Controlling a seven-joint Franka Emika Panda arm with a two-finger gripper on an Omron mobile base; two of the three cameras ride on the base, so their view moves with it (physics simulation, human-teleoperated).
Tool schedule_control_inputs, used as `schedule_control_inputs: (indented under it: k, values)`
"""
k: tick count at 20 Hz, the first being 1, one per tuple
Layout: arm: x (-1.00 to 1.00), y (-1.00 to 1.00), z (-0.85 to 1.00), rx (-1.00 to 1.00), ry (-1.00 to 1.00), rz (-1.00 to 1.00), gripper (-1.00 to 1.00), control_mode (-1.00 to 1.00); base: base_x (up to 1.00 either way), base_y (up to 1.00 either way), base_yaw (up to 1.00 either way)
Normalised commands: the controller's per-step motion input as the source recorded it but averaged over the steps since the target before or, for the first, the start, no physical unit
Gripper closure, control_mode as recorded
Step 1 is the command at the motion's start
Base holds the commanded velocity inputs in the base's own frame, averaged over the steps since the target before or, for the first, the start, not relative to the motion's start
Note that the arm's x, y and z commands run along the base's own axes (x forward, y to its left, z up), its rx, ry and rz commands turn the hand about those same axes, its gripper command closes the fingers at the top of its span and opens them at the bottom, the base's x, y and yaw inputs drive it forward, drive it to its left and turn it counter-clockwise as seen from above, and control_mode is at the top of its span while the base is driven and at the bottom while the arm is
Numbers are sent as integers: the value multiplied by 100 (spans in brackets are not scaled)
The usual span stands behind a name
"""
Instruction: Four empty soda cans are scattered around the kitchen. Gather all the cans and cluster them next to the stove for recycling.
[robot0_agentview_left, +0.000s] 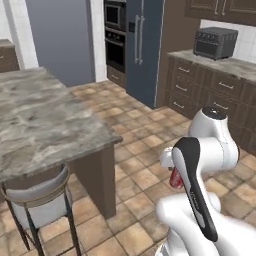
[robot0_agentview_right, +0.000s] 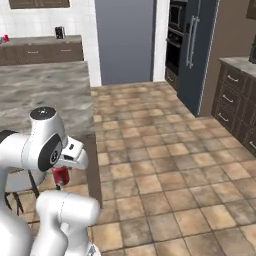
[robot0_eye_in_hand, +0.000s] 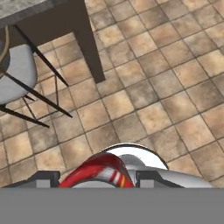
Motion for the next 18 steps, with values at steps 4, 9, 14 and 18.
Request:
schedule_control_inputs:
  k: [4,9,14,18]
  values:
    - [0,0,0,0,0,0,100,100,81,-100,2]
    - [0,0,0,0,0,0,100,100,58,-100,2]
    - [0,0,0,0,0,0,100,100,64,-100,4]
    - [0,0,0,0,0,0,100,100,100,-73,6]
